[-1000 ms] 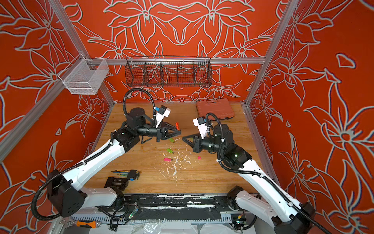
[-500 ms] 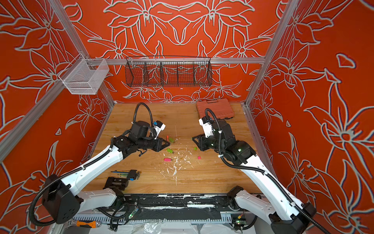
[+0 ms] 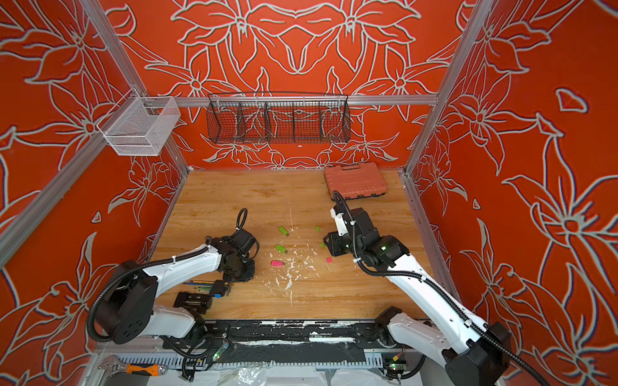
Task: Close the usb drive cover
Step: Place the USB drive at the center of the board, then pick up the USB drive from the center of the board.
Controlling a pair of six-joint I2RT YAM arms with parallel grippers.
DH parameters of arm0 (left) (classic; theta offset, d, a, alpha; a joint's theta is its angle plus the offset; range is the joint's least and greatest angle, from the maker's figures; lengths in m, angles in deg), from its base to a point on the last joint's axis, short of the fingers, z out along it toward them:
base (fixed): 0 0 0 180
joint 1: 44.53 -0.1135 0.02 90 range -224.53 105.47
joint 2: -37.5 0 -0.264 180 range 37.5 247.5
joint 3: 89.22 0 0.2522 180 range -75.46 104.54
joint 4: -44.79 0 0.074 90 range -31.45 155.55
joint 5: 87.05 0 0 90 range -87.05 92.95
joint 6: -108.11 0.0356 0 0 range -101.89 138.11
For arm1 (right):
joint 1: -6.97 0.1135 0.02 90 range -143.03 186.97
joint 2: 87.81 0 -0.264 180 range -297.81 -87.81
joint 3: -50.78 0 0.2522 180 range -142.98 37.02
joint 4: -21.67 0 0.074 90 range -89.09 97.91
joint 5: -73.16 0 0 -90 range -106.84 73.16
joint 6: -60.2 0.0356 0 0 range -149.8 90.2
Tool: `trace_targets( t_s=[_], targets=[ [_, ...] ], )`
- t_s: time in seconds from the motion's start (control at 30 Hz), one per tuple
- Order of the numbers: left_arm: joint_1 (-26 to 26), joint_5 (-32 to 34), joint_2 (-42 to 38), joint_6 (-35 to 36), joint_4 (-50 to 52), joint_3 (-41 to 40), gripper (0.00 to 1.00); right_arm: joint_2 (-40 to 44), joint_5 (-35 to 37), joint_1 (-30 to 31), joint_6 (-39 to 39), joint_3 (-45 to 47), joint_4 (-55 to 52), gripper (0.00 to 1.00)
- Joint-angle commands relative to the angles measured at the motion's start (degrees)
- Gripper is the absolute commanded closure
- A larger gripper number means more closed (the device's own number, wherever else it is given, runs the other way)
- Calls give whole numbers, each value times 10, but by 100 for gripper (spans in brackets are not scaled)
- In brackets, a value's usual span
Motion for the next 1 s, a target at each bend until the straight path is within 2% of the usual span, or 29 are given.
trace_targets(
  t_s=[0.0,0.07,0.17,0.37,0.43,0.53,0.7,0.97],
  targets=[
    [0,13,20,-14,18,6,83,18,24,3,5,13,3,58],
    [0,15,24,-12,30,17,61,23,29,2,5,14,1,56],
    [0,32,18,-11,48,34,38,29,36,2,4,13,-2,53],
    [0,71,-11,-8,100,103,16,37,40,3,1,11,-4,50],
    [3,50,-22,16,84,118,13,41,39,3,0,12,-3,49],
    [29,-13,-33,79,3,117,10,47,37,3,4,18,5,49],
    [71,-129,25,181,-96,139,10,61,26,3,17,29,15,48],
    [81,-150,125,283,-106,186,9,111,24,3,34,53,5,46]
  ],
)
